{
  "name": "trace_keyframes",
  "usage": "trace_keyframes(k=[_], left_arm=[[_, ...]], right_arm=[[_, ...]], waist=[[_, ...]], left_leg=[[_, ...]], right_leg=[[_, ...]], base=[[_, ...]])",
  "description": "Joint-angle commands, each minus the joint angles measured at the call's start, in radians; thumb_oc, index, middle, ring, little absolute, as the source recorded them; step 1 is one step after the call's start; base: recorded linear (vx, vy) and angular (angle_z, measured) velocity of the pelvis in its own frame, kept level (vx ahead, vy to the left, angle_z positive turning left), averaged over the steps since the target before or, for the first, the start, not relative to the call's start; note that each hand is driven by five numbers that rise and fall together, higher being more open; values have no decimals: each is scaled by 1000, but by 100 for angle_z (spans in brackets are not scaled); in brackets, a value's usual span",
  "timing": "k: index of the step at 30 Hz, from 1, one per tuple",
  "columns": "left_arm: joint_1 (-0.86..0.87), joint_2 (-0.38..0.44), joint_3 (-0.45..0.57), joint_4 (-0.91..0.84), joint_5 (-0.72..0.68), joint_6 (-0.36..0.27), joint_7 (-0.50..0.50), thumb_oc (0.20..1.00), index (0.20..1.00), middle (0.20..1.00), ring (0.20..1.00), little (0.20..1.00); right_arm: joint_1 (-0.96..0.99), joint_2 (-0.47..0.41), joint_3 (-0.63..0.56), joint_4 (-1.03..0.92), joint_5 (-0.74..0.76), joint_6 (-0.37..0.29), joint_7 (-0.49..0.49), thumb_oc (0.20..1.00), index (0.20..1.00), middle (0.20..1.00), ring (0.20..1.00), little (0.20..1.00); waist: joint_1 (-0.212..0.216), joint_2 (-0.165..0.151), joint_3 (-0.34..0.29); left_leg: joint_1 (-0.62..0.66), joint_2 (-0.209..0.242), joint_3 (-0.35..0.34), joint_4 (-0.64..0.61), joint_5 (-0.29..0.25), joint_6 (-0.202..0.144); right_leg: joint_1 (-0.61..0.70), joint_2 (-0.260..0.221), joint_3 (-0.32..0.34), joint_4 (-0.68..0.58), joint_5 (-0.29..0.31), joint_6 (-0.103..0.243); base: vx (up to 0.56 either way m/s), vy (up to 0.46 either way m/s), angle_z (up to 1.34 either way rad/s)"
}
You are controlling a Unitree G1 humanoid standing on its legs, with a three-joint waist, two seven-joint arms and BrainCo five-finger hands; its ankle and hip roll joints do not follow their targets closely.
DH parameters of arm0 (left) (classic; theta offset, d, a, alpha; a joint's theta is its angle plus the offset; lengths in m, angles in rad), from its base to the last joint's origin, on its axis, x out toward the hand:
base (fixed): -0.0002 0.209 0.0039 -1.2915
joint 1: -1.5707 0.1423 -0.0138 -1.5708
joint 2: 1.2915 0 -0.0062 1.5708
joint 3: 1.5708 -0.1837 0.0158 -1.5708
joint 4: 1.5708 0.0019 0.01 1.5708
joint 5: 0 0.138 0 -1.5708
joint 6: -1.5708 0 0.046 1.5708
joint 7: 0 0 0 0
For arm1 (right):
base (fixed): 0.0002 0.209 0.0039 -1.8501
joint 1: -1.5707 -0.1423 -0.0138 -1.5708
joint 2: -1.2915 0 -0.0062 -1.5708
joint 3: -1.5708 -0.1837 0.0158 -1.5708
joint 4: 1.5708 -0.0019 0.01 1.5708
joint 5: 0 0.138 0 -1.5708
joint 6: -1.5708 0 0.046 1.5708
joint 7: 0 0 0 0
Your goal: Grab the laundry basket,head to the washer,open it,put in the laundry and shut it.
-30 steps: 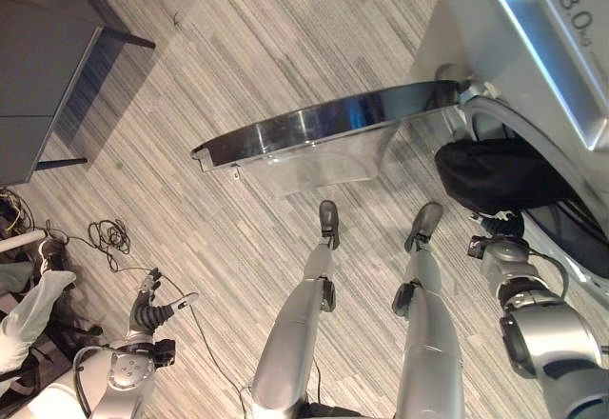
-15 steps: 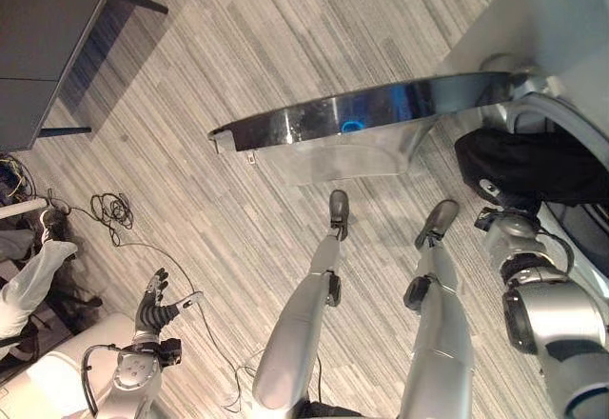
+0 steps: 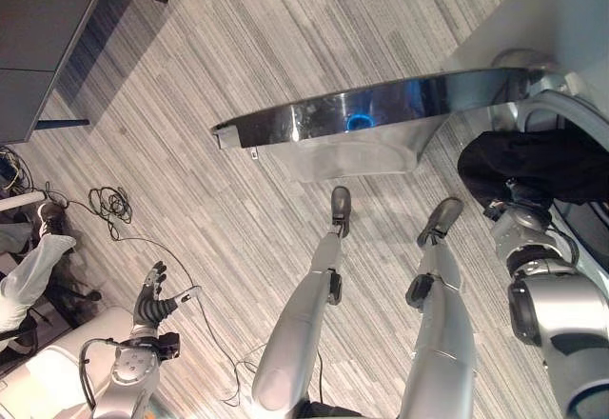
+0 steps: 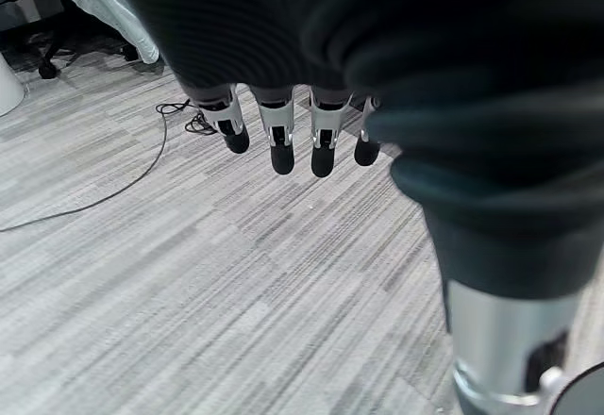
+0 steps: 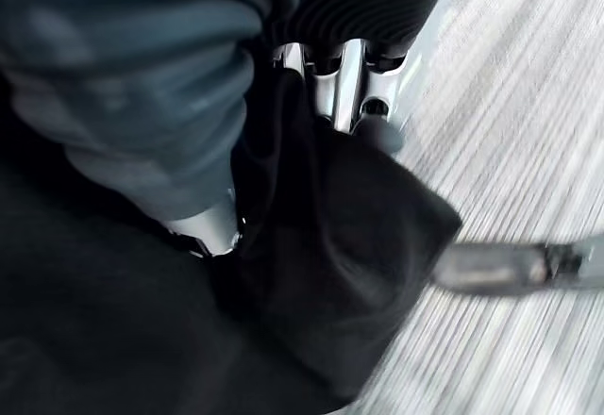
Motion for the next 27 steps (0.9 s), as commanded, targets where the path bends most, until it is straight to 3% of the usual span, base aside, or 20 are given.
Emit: trace_keyframes(k=[1, 9, 11, 13, 15, 16, 17, 23, 26, 27], left_arm=[[-34, -20, -26, 27, -29, 4, 36, 1000, 1000, 1000, 1000, 1000], [-17, -26, -26, 59, -37, 19, 31, 1000, 1000, 1000, 1000, 1000], [-10, -27, -31, 67, -36, 20, 27, 1000, 1000, 1000, 1000, 1000], [-10, -24, -34, 68, -32, 17, 28, 1000, 1000, 1000, 1000, 1000], [-18, -20, -37, 70, -22, 10, 34, 1000, 1000, 1000, 1000, 1000], [-11, -10, -26, 52, -19, 3, 32, 1000, 1000, 1000, 1000, 1000], [-6, -7, -19, 47, -16, 2, 31, 1000, 1000, 1000, 1000, 1000], [16, 5, -10, 14, -8, 0, 33, 1000, 1000, 1000, 1000, 1000], [7, 19, -29, 8, -16, -1, 25, 1000, 1000, 1000, 1000, 1000], [6, 14, -29, 9, -17, -1, 25, 1000, 1000, 1000, 1000, 1000]], right_arm=[[-64, 2, 23, -115, 91, -134, -3, 200, 200, 200, 200, 200], [29, 75, -93, -442, 186, -278, -51, 200, 200, 200, 200, 200], [23, -8, -187, -510, 132, -319, -139, 200, 200, 200, 200, 200], [15, -45, -206, -514, 97, -321, -177, 200, 200, 200, 200, 200], [-22, -172, -223, -470, -10, -278, -273, 200, 200, 200, 200, 200], [-45, -293, -210, -408, -87, -208, -315, 200, 200, 200, 200, 200], [-52, -354, -199, -369, -127, -168, -333, 200, 200, 200, 200, 200], [-142, -548, -102, -189, -188, -72, -339, 200, 200, 200, 200, 200], [-263, -616, 92, -99, -289, -5, -296, 200, 200, 200, 200, 200], [-282, -618, 108, -91, -289, -4, -293, 200, 200, 200, 200, 200]], waist=[[-34, 89, 58], [-69, 55, 58], [-81, 46, 56], [-81, 46, 56], [-75, 53, 53], [-72, 59, 51], [-71, 61, 50], [-59, 79, 41], [-38, 79, 34], [-40, 81, 34]], left_leg=[[106, 62, 6, 49, -108, -58], [173, 62, 19, 46, -124, -61], [185, 62, 19, 54, -132, -60], [188, 61, 17, 56, -134, -60], [187, 62, 14, 56, -133, -61], [184, 63, 15, 55, -129, -63], [183, 64, 16, 56, -126, -64], [178, 72, 19, 41, -107, -73], [176, 82, 23, 23, -88, -80], [175, 82, 24, 22, -88, -80]], right_leg=[[70, 31, -2, -6, -94, 32], [160, 37, -4, -53, -79, 34], [177, 38, 1, -56, -82, 35], [181, 37, 1, -57, -84, 36], [181, 33, 2, -54, -89, 38], [174, 30, 3, -48, -95, 39], [171, 29, 3, -43, -98, 39], [140, 30, 11, -13, -115, 37], [110, 33, 14, 5, -123, 33], [107, 34, 15, 6, -124, 33]], base=[[4, 24, -3], [0, 0, 0], [0, 0, 0], [0, 0, 0], [6, -47, 1], [7, -52, 1], [7, -39, 2], [11, -37, 1], [-10, -66, -1], [-13, -42, -6]])
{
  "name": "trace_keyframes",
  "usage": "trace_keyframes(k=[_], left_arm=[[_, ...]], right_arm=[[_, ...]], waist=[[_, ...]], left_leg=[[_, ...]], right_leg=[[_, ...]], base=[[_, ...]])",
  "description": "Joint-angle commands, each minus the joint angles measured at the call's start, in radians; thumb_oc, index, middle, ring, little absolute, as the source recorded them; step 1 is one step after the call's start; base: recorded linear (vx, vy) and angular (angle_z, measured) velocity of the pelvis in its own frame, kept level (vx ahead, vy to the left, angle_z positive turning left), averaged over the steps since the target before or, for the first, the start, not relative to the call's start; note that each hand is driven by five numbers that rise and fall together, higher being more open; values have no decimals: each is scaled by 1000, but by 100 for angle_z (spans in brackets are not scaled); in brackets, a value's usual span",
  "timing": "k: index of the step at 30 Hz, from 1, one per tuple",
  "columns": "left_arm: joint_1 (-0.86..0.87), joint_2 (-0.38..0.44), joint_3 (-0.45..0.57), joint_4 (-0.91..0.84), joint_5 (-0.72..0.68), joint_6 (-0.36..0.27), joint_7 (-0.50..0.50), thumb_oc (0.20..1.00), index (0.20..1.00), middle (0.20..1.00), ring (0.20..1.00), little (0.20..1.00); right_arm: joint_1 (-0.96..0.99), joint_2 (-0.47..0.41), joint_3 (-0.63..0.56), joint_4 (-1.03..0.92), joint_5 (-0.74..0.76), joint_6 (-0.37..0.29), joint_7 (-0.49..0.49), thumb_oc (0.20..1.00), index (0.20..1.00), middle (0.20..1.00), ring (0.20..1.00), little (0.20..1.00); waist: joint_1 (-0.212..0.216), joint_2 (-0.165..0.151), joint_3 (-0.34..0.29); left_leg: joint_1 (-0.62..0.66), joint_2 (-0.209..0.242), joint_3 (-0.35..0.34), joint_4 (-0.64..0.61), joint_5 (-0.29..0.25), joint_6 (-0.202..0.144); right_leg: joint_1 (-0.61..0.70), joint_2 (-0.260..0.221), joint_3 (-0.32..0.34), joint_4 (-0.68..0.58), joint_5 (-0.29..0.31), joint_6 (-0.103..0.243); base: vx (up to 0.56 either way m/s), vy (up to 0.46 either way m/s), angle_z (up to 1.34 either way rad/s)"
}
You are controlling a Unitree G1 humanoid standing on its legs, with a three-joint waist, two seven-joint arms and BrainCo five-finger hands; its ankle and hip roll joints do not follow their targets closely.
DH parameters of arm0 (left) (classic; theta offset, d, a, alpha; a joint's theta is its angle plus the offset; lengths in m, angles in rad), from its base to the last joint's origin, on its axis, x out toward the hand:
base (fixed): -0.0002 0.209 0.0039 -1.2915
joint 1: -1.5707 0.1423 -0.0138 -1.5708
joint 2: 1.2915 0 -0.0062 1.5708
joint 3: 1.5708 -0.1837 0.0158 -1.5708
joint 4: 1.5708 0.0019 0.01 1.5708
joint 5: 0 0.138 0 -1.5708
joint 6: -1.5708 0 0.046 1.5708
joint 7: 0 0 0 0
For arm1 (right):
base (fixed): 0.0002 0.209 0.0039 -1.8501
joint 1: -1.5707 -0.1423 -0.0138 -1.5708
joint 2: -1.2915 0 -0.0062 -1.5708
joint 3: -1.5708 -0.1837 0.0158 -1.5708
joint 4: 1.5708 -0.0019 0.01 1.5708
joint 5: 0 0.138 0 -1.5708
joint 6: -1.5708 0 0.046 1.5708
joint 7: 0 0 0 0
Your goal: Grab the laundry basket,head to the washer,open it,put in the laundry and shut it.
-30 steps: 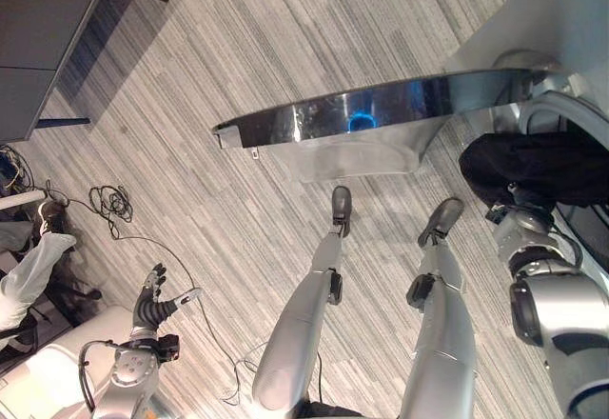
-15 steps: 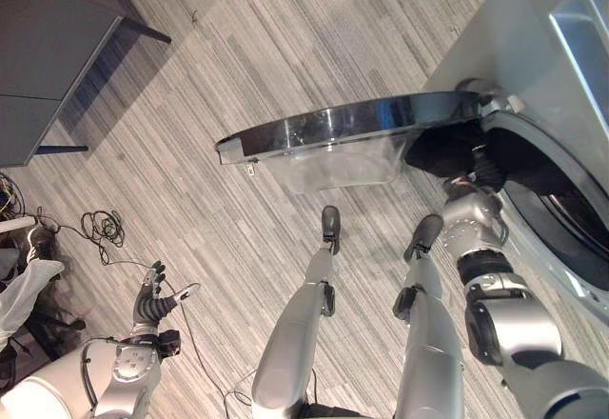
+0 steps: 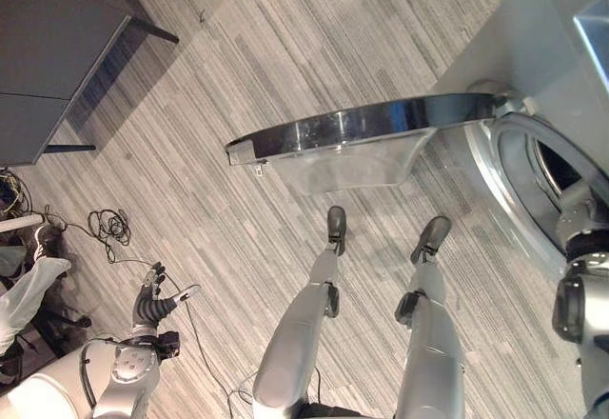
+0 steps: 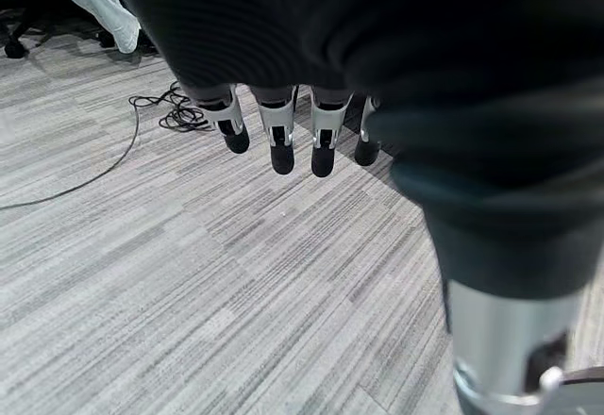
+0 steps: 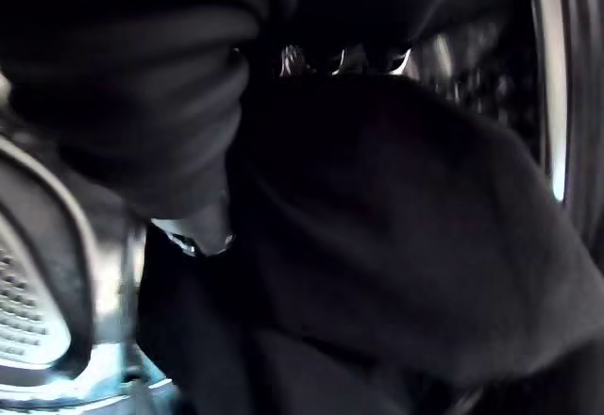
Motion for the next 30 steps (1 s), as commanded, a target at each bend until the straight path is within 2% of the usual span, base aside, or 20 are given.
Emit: trace_keyframes(k=[1, 3, 4, 5, 6, 7, 9, 11, 12, 15, 18, 19, 21, 22, 23, 26, 27, 30], left_arm=[[-6, 1, -26, 7, -18, -25, 16, 1000, 1000, 1000, 1000, 1000], [-18, 6, -29, -6, -34, -28, -4, 1000, 1000, 1000, 1000, 1000], [-19, 12, -28, -14, -39, -27, -16, 1000, 1000, 1000, 1000, 1000], [-14, 15, -24, -24, -39, -20, -29, 1000, 1000, 1000, 1000, 1000], [-11, 9, -24, -30, -40, -13, -41, 1000, 1000, 1000, 1000, 1000], [-7, 1, -27, -29, -35, -8, -41, 1000, 1000, 1000, 1000, 1000], [-5, 3, -26, -29, -35, -8, -41, 1000, 1000, 1000, 1000, 1000], [-20, -13, -42, -5, -34, -3, -33, 1000, 1000, 1000, 1000, 1000], [-25, -24, -40, 14, -32, -1, -26, 1000, 1000, 1000, 1000, 1000], [-27, -24, -39, 28, -29, -7, -23, 1000, 1000, 1000, 1000, 1000], [-31, -25, -39, 35, -22, -10, -19, 1000, 1000, 1000, 1000, 1000], [-28, -23, -39, 34, -22, -10, -19, 1000, 1000, 1000, 1000, 1000], [-21, -21, -40, 29, -18, -9, -22, 1000, 1000, 1000, 1000, 1000], [-16, -23, -39, 34, -11, -7, -27, 1000, 1000, 1000, 1000, 1000], [-14, -21, -40, 34, -11, -7, -27, 1000, 1000, 1000, 1000, 1000], [4, -15, -42, 19, 4, -3, -35, 1000, 1000, 1000, 1000, 1000], [16, -17, -43, 17, 9, -1, -40, 1000, 1000, 1000, 1000, 1000], [25, -18, -44, 27, 19, 3, -42, 1000, 1000, 1000, 1000, 1000]], right_arm=[[-243, -321, 231, 1, -142, 41, 52, 200, 200, 200, 200, 200], [-313, -308, 425, 74, -290, 111, 158, 200, 200, 200, 200, 200], [-318, -292, 488, 104, -354, 139, 218, 551, 551, 551, 551, 551], [-359, -267, 557, 133, -392, 153, 268, 1000, 1000, 1000, 1000, 1000], [-378, -216, 594, 143, -422, 153, 267, 1000, 1000, 1000, 1000, 1000], [-368, -194, 575, 144, -415, 146, 251, 1000, 1000, 1000, 1000, 1000], [-362, -193, 571, 142, -416, 146, 249, 1000, 1000, 1000, 1000, 1000], [-284, -110, 468, 53, -349, 103, 203, 1000, 1000, 1000, 1000, 1000], [-210, -65, 416, -51, -340, 80, 179, 1000, 1000, 1000, 1000, 1000], [-123, -36, 362, -156, -364, 72, 150, 1000, 1000, 1000, 1000, 1000], [32, 51, 264, -304, -399, 57, 113, 1000, 1000, 1000, 1000, 1000], [40, 53, 259, -310, -401, 59, 111, 1000, 1000, 1000, 1000, 1000], [130, 105, 223, -364, -428, 60, 105, 1000, 1000, 1000, 1000, 1000], [216, 158, 206, -398, -457, 62, 106, 1000, 1000, 1000, 1000, 1000], [222, 160, 203, -402, -459, 64, 105, 1000, 1000, 1000, 1000, 1000], [367, 242, 178, -434, -490, 67, 119, 1000, 1000, 1000, 1000, 1000], [435, 293, 181, -429, -501, 70, 136, 1000, 1000, 1000, 1000, 1000], [515, 344, 195, -430, -503, 72, 170, 1000, 1000, 1000, 1000, 1000]], waist=[[-8, 81, 34], [-3, 79, 37], [-1, 74, 37], [-5, 74, 37], [-8, 79, 36], [-10, 83, 37], [-10, 81, 36], [-15, 84, 37], [-26, 79, 38], [-29, 69, 34], [-45, 57, 28], [-44, 56, 28], [-51, 52, 23], [-60, 47, 18], [-59, 46, 18], [-75, 40, 11], [-85, 33, 8], [-95, 21, 0]], left_leg=[[81, 103, 26, 42, -79, -79], [74, 108, 32, 47, -72, -81], [72, 110, 34, 48, -70, -82], [69, 114, 33, 49, -66, -84], [72, 116, 31, 47, -61, -85], [75, 117, 30, 45, -60, -85], [76, 117, 29, 45, -60, -85], [91, 117, 27, 42, -60, -82], [101, 116, 27, 42, -65, -79], [115, 116, 24, 43, -73, -76], [146, 111, 23, 50, -93, -68], [148, 111, 23, 50, -94, -68], [169, 107, 25, 57, -107, -62], [187, 104, 30, 63, -119, -58], [189, 104, 30, 64, -119, -58], [218, 99, 33, 88, -146, -49], [230, 96, 36, 106, -163, -44], [251, 95, 36, 122, -181, -39]], right_leg=[[-62, 25, 29, 193, -213, 6], [-75, 28, 29, 202, -213, 1], [-76, 30, 27, 200, -214, -2], [-78, 33, 25, 202, -215, -6], [-75, 38, 26, 200, -216, -10], [-72, 40, 25, 199, -216, -11], [-71, 41, 24, 199, -216, -11], [-55, 44, 23, 195, -216, -12], [-42, 47, 22, 190, -214, -14], [-21, 45, 16, 180, -210, -14], [27, 39, 15, 159, -194, -11], [30, 39, 15, 157, -193, -11], [58, 34, 15, 146, -182, -8], [85, 29, 16, 135, -173, -5], [87, 29, 16, 133, -173, -5], [126, 18, 20, 124, -161, 0], [146, 11, 24, 122, -154, 3], [171, 8, 32, 119, -150, 5]], base=[[-18, -42, -8], [-30, -55, -15], [-18, -60, -17], [-8, -59, -9], [2, -45, -6], [2, -19, -5], [1, 0, -4], [0, 0, 0], [-11, 16, 3], [-9, 10, 6], [-8, 54, 5], [-3, 58, 4], [4, 86, -2], [4, 84, -2], [-1, 92, 0], [8, 108, -1], [4, 134, -3], [9, 77, 1]])
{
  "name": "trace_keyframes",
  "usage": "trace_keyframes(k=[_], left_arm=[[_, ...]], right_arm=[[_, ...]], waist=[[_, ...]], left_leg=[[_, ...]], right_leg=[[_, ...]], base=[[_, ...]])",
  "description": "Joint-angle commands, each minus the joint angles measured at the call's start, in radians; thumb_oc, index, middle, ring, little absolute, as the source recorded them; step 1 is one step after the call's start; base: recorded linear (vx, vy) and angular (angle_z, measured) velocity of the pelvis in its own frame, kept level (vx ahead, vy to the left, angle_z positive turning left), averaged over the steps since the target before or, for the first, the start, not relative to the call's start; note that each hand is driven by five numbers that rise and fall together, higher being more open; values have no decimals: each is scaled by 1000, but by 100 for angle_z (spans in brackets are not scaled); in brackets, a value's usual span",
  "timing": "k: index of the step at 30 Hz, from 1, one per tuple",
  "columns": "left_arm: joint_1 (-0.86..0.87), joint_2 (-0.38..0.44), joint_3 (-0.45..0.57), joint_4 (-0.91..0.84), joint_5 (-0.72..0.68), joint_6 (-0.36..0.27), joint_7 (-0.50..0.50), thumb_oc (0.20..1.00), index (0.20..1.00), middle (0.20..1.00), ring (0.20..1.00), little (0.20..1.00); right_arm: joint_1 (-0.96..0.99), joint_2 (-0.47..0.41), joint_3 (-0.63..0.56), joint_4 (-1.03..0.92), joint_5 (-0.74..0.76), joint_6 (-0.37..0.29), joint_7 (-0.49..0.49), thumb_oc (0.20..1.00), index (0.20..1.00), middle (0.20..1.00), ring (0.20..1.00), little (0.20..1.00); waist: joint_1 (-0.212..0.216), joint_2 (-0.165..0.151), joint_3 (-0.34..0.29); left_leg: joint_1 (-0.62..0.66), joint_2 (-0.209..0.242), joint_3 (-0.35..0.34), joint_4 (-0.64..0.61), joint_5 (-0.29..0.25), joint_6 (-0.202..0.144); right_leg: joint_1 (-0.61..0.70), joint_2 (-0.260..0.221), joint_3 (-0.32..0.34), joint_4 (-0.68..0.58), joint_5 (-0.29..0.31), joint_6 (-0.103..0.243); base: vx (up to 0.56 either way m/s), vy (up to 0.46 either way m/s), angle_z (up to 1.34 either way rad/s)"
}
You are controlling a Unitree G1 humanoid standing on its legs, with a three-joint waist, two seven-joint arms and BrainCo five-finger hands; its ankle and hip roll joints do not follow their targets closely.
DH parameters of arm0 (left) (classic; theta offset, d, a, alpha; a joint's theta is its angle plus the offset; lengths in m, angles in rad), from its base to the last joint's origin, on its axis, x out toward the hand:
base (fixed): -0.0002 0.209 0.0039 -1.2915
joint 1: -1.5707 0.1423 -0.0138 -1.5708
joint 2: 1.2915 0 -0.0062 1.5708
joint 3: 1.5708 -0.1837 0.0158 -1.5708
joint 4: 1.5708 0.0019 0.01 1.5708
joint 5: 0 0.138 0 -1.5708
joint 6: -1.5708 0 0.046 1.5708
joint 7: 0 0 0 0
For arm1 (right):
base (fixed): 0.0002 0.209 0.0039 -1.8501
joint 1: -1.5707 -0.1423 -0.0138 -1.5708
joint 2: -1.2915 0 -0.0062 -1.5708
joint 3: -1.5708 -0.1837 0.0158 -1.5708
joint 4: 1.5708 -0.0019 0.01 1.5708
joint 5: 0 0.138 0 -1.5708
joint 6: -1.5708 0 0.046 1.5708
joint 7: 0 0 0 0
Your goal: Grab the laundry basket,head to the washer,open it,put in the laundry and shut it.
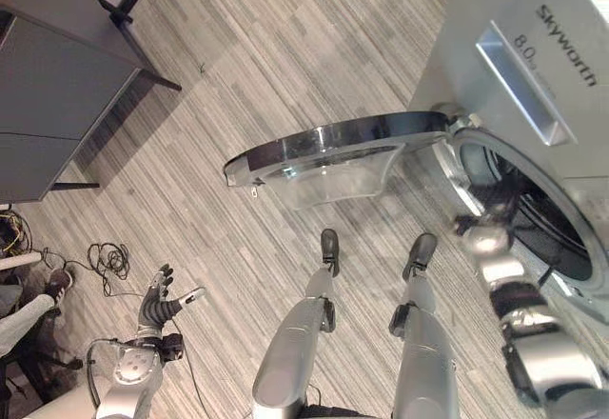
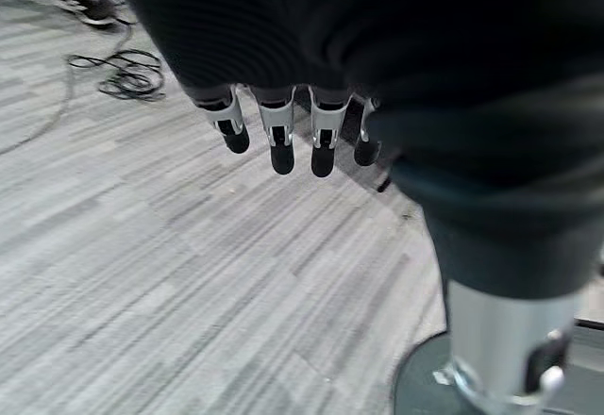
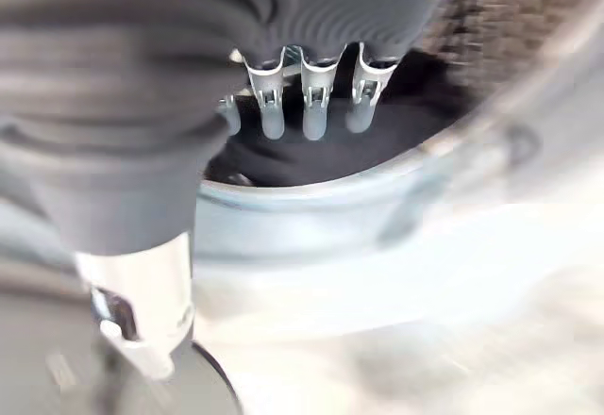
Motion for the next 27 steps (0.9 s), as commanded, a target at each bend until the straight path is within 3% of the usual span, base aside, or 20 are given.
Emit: trace_keyframes(k=[1, 3, 4, 5, 7, 8, 9, 14, 16, 17, 22, 27], left_arm=[[30, 1, -40, 30, 30, -2, 1, 1000, 1000, 1000, 1000, 1000], [32, 0, -48, 60, 64, 1, 3, 1000, 1000, 1000, 1000, 1000], [33, 1, -49, 60, 65, 0, 4, 1000, 1000, 1000, 1000, 1000], [32, -3, -51, 71, 89, -4, 13, 1000, 1000, 1000, 1000, 1000], [32, -5, -53, 78, 99, -8, 17, 1000, 1000, 1000, 1000, 1000], [21, -13, -53, 97, 115, -11, 29, 1000, 1000, 1000, 1000, 1000], [21, -13, -54, 98, 115, -12, 29, 1000, 1000, 1000, 1000, 1000], [-51, -66, -65, 205, 164, -5, 70, 1000, 1000, 1000, 1000, 1000], [-59, -71, -61, 226, 181, -1, 80, 1000, 1000, 1000, 1000, 1000], [-75, -87, -56, 263, 192, 10, 89, 1000, 1000, 1000, 1000, 1000], [-81, -111, -35, 380, 238, 48, 89, 1000, 1000, 1000, 1000, 1000], [-49, -140, 36, 543, 306, 94, 75, 1000, 1000, 1000, 1000, 1000]], right_arm=[[48, 1, 33, 17, -30, -26, 41, 1000, 1000, 1000, 1000, 1000], [175, 52, 57, 41, -38, -23, 91, 1000, 1000, 1000, 1000, 1000], [178, 53, 57, 40, -38, -23, 91, 1000, 1000, 1000, 1000, 1000], [241, 81, 70, 81, -42, -24, 123, 1000, 1000, 1000, 1000, 1000], [267, 91, 77, 90, -44, -24, 133, 1000, 1000, 1000, 1000, 1000], [322, 108, 88, 102, -47, -29, 167, 1000, 1000, 1000, 1000, 1000], [323, 108, 88, 101, -47, -29, 167, 1000, 1000, 1000, 1000, 1000], [435, 149, 72, 113, 18, -48, 247, 1000, 1000, 1000, 1000, 1000], [459, 148, 63, 90, 28, -48, 259, 1000, 1000, 1000, 1000, 1000], [484, 154, 37, 89, 61, -50, 275, 1000, 1000, 1000, 1000, 1000], [525, 144, -39, 72, 106, -42, 284, 1000, 1000, 1000, 1000, 1000], [636, 51, -210, -192, 75, -30, 254, 1000, 1000, 1000, 1000, 1000]], waist=[[-32, 10, -5], [-52, -21, -23], [-53, -21, -23], [-63, -45, -48], [-64, -54, -56], [-70, -86, -87], [-69, -87, -87], [-83, -166, -166], [-88, -184, -176], [-93, -206, -199], [-99, -246, -260], [-123, -287, -321]], left_leg=[[60, 74, 14, 129, -162, -43], [100, 76, 9, 146, -180, -39], [103, 76, 9, 146, -180, -39], [140, 78, 4, 145, -191, -39], [155, 77, 1, 145, -193, -38], [192, 79, 0, 139, -200, -39], [194, 79, 0, 138, -200, -39], [304, 89, 4, 135, -224, -36], [312, 85, 11, 136, -212, -29], [347, 89, 19, 140, -224, -28], [431, 95, 50, 129, -249, -25], [559, 68, 121, 105, -303, 5]], right_leg=[[-34, -16, 21, 169, -158, 21], [17, -20, 21, 165, -158, 23], [20, -20, 21, 164, -158, 23], [63, -22, 21, 155, -158, 28], [80, -22, 19, 150, -157, 30], [123, -20, 15, 138, -156, 35], [125, -20, 14, 137, -156, 35], [236, -20, 2, 126, -172, 47], [245, -25, -4, 121, -158, 40], [279, -23, 2, 117, -161, 44], [339, -22, 24, 96, -147, 65], [398, -40, 96, 86, -90, 110]], base=[[29, 81, 0], [53, 74, 1], [95, 96, 4], [57, 57, 4], [75, 59, 5], [80, 41, 2], [77, 44, 2], [35, 72, 1], [-37, 95, 3], [22, 106, 1], [52, 121, -17], [75, 186, -35]])
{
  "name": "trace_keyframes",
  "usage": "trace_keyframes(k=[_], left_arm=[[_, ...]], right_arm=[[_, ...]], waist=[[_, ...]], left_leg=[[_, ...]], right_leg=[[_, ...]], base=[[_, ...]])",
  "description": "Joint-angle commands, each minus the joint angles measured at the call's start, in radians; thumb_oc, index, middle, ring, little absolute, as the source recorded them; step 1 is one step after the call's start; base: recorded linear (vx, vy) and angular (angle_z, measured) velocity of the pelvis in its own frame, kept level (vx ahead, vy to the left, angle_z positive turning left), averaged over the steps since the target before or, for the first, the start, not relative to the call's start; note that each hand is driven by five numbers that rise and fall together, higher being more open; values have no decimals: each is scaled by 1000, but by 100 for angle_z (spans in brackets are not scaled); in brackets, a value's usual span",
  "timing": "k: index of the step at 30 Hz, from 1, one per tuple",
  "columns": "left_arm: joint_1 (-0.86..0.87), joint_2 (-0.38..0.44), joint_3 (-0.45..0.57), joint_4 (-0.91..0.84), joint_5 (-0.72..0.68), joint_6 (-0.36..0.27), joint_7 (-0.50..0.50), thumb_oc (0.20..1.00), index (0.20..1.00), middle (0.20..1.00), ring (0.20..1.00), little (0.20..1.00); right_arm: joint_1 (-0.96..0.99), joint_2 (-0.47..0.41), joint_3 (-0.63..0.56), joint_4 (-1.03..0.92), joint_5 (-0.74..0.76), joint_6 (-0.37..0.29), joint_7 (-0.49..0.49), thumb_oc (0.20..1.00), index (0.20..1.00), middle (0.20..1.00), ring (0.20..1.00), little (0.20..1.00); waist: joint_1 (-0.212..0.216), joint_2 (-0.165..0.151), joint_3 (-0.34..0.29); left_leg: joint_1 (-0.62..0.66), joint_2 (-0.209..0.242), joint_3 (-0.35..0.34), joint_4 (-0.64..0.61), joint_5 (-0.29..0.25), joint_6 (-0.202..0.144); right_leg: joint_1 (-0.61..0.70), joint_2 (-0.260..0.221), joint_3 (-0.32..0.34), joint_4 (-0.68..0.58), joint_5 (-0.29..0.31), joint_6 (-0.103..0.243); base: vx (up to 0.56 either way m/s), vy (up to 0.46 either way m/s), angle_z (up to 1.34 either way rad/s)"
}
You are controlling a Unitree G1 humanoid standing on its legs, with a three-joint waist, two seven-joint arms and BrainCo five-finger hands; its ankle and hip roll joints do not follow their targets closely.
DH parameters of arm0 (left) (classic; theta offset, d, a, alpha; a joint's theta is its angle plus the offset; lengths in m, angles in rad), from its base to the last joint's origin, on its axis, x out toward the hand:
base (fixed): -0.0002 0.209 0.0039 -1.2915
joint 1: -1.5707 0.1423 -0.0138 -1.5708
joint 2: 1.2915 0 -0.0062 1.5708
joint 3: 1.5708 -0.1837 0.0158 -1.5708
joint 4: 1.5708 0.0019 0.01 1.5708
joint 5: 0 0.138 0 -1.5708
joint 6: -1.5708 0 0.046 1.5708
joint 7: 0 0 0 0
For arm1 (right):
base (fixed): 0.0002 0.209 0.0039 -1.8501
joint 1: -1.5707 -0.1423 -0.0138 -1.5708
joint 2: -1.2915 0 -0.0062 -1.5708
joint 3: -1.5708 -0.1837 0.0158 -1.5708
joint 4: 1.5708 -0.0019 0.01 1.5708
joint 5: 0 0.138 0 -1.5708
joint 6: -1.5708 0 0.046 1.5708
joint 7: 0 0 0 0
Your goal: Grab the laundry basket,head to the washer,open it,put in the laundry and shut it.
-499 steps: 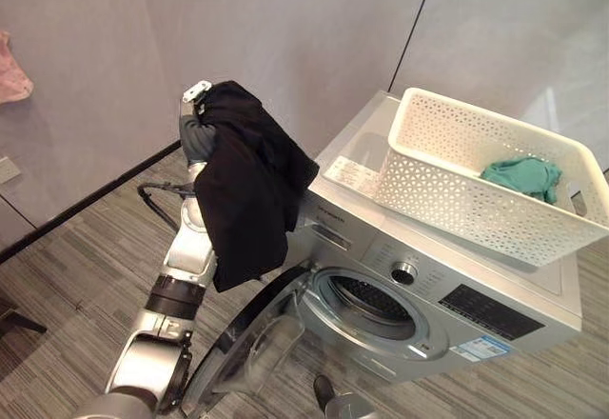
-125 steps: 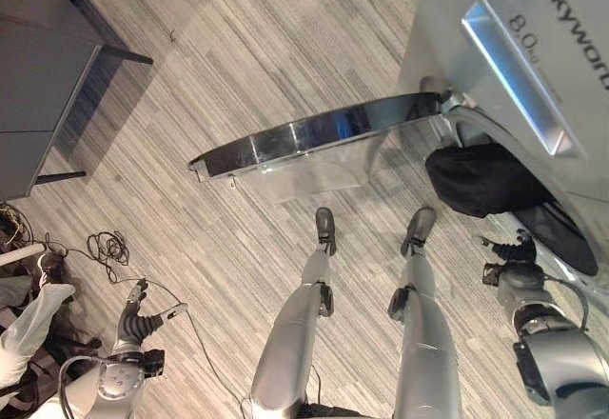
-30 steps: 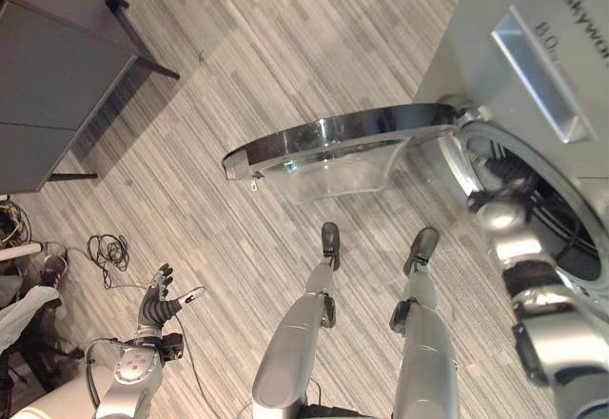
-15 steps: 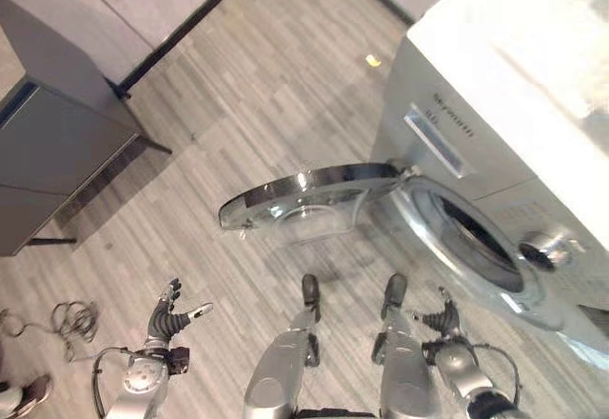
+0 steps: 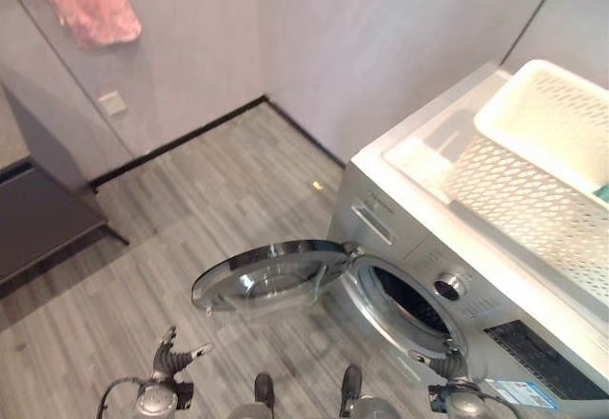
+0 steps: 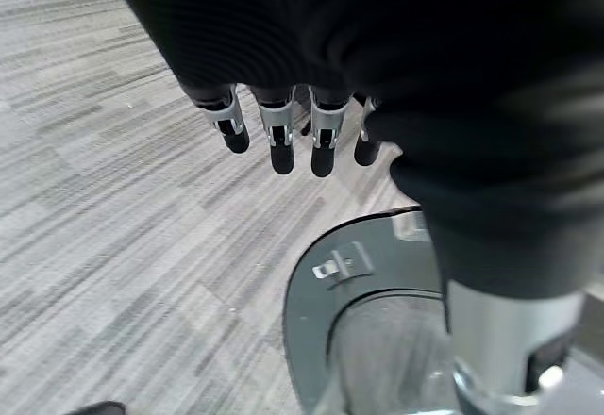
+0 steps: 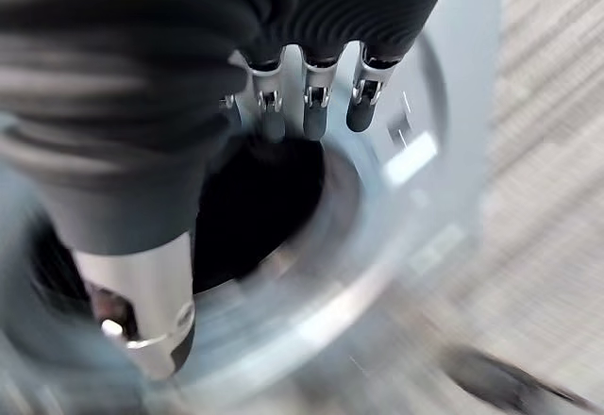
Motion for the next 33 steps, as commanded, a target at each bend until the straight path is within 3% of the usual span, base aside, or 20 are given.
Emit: trace_keyframes(k=[1, 2, 7, 10, 12, 14, 17, 19, 20, 22, 23, 25, 26, 30, 33], left_arm=[[-27, -10, 39, 60, 66, 11, 6, 1000, 1000, 1000, 1000, 1000], [-22, -19, 54, 98, 94, 18, 2, 1000, 1000, 1000, 1000, 1000], [-13, -30, 60, 94, 96, 20, -1, 1000, 1000, 1000, 1000, 1000], [-25, -34, 58, 96, 93, 25, 6, 1000, 1000, 1000, 1000, 1000], [-42, -40, 55, 111, 86, 32, 11, 1000, 1000, 1000, 1000, 1000], [-46, -44, 52, 111, 86, 36, 10, 1000, 1000, 1000, 1000, 1000], [-35, -58, 46, 103, 112, 38, 7, 1000, 1000, 1000, 1000, 1000], [-34, -58, 46, 102, 112, 38, 7, 1000, 1000, 1000, 1000, 1000], [-27, -69, 49, 73, 112, 35, 2, 1000, 1000, 1000, 1000, 1000], [-29, -71, 50, 77, 114, 36, 3, 1000, 1000, 1000, 1000, 1000], [-37, -78, 44, 83, 139, 30, 8, 1000, 1000, 1000, 1000, 1000], [-43, -78, 39, 78, 151, 30, 5, 1000, 1000, 1000, 1000, 1000], [-57, -71, 28, 69, 169, 26, -2, 1000, 1000, 1000, 1000, 1000], [-91, -64, 19, 93, 191, 22, -6, 1000, 1000, 1000, 1000, 1000], [-115, -55, 21, 131, 188, 26, -3, 1000, 1000, 1000, 1000, 1000]], right_arm=[[0, -101, -83, -106, -11, -19, -40, 1000, 1000, 1000, 1000, 1000], [39, -124, -149, -193, -48, -9, -66, 1000, 1000, 1000, 1000, 1000], [95, -112, -261, -282, -84, -4, -132, 1000, 1000, 1000, 1000, 1000], [122, -62, -344, -328, -60, -21, -196, 1000, 1000, 1000, 1000, 1000], [132, -12, -402, -333, 16, -42, -253, 1000, 1000, 1000, 1000, 1000], [142, -5, -437, -337, 27, -51, -288, 1000, 1000, 1000, 1000, 1000], [183, -12, -510, -446, -93, -34, -398, 1000, 1000, 1000, 1000, 1000], [184, -10, -510, -450, -94, -31, -398, 1000, 1000, 1000, 1000, 1000], [174, -53, -544, -585, -208, -20, -451, 1000, 1000, 1000, 1000, 1000], [166, -74, -560, -653, -267, -11, -463, 1000, 1000, 1000, 1000, 1000], [135, -120, -602, -762, -361, -4, -485, 1000, 1000, 1000, 1000, 1000], [117, -142, -627, -800, -396, 9, -490, 1000, 1000, 1000, 1000, 1000], [58, -197, -663, -869, -446, 19, -502, 1000, 1000, 1000, 1000, 1000], [-21, -280, -694, -953, -457, 9, -479, 1000, 1000, 1000, 1000, 1000], [-81, -405, -709, -1022, -412, -26, -404, 1000, 1000, 1000, 1000, 1000]], waist=[[-3, 23, 14], [-16, 21, 0], [-33, 23, -7], [-56, 27, -4], [-93, 38, 8], [-104, 45, 7], [-139, 69, -11], [-136, 67, -13], [-148, 75, -11], [-147, 76, -14], [-144, 77, -20], [-138, 75, -20], [-122, 72, -21], [-94, 49, -19], [-69, 13, -38]], left_leg=[[72, 45, 50, 110, -136, 8], [107, 27, 71, 91, -152, 21], [135, -12, 80, 60, -155, 54], [149, -32, 73, 44, -157, 72], [156, -38, 62, 38, -157, 86], [152, -40, 67, 36, -151, 91], [167, -49, 73, 20, -158, 104], [163, -50, 76, 19, -153, 103], [178, -51, 77, 19, -164, 118], [182, -52, 81, 20, -169, 121], [191, -54, 89, 26, -183, 123], [189, -52, 91, 31, -184, 121], [187, -42, 80, 44, -199, 117], [178, -35, 65, 74, -212, 109], [185, -21, 35, 83, -230, 88]], right_leg=[[-55, -65, 34, 106, 11, 92], [-53, -75, 57, 109, 44, 114], [-72, -95, 100, 139, 89, 132], [-93, -102, 127, 192, 104, 132], [-130, -80, 198, 254, 129, 128], [-153, -69, 224, 276, 140, 127], [-172, -49, 260, 309, 130, 127], [-176, -50, 263, 306, 136, 125], [-196, -33, 290, 353, 145, 127], [-203, -27, 297, 358, 141, 126], [-204, -24, 301, 340, 126, 129], [-205, -24, 304, 318, 124, 130], [-205, -35, 310, 242, 96, 136], [-217, -67, 325, 132, 97, 135], [-166, -74, 323, 60, 77, 146]], base=[[27, 288, -59], [3, 163, -46], [-43, 194, -37], [-57, 164, -19], [-75, 145, -5], [-59, 105, -4], [-5, 125, -11], [16, 43, -17], [18, 39, -20], [49, 29, -25], [72, 13, -38], [43, -47, -32], [22, -80, -7], [61, -109, -3], [162, -185, 36]])
